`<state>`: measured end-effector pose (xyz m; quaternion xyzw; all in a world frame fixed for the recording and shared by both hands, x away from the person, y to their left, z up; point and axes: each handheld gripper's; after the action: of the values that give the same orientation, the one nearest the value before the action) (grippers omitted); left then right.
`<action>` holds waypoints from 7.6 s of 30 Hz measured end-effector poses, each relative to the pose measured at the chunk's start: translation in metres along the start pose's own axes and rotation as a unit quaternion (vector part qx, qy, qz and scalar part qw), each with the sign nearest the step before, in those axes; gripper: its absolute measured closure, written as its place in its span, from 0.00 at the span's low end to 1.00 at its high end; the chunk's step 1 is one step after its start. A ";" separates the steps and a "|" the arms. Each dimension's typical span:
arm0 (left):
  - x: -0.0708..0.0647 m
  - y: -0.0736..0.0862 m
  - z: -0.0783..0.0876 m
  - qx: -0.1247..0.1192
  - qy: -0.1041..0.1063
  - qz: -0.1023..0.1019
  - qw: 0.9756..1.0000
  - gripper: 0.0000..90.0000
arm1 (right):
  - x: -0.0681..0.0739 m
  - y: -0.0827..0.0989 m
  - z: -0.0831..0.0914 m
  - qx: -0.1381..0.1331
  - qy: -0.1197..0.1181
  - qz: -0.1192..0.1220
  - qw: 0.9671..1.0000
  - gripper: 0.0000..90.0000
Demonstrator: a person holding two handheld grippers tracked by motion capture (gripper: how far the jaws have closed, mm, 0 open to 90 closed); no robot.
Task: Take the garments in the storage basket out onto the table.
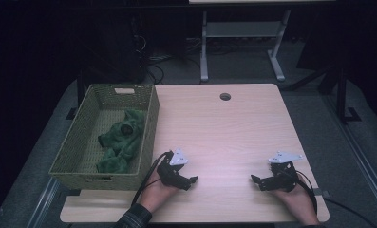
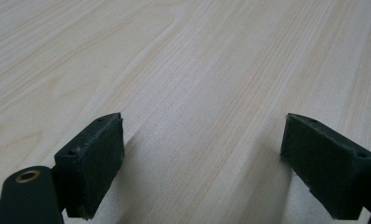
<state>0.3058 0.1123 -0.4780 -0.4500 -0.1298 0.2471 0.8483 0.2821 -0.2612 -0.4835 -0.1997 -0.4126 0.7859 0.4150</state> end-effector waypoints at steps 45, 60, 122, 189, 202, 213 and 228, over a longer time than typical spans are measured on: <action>0.002 -0.029 0.022 -0.043 0.019 0.011 0.999 0.15 | 0.001 0.000 0.001 0.003 0.002 -0.003 1.000 0.01; 0.002 -0.041 0.030 -0.039 0.030 0.006 0.999 0.15 | 0.001 0.001 0.002 0.002 0.001 -0.003 1.000 0.01; 0.037 -0.093 0.081 -0.046 0.029 -0.002 0.999 0.15 | 0.002 0.001 0.002 0.002 0.001 -0.003 1.000 0.01; 0.139 -0.032 0.170 -0.018 -0.102 0.079 0.991 0.19 | 0.001 0.001 0.002 0.000 0.001 -0.002 1.000 0.01; 0.156 -0.014 0.182 -0.010 -0.142 0.095 0.985 0.27 | 0.001 0.001 0.002 0.000 0.001 -0.002 1.000 0.01; 0.162 -0.001 0.175 0.016 -0.145 0.108 0.983 0.34 | 0.001 0.001 0.002 0.000 0.001 -0.002 1.000 0.01; 0.169 0.014 0.159 0.073 -0.137 0.134 0.979 0.40 | 0.001 0.001 0.002 0.000 0.001 -0.002 1.000 0.01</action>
<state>0.3742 0.3208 -0.4003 -0.3625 -0.1648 0.4267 0.8120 0.2796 -0.2612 -0.4833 -0.1998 -0.4123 0.7849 0.4171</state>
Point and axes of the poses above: each handheld gripper's, and its own axes: z roughly backward along the jaws, y roughly out of its underside, x roughly to its left, and after that the axes turned 10 degrees about -x, right-handed
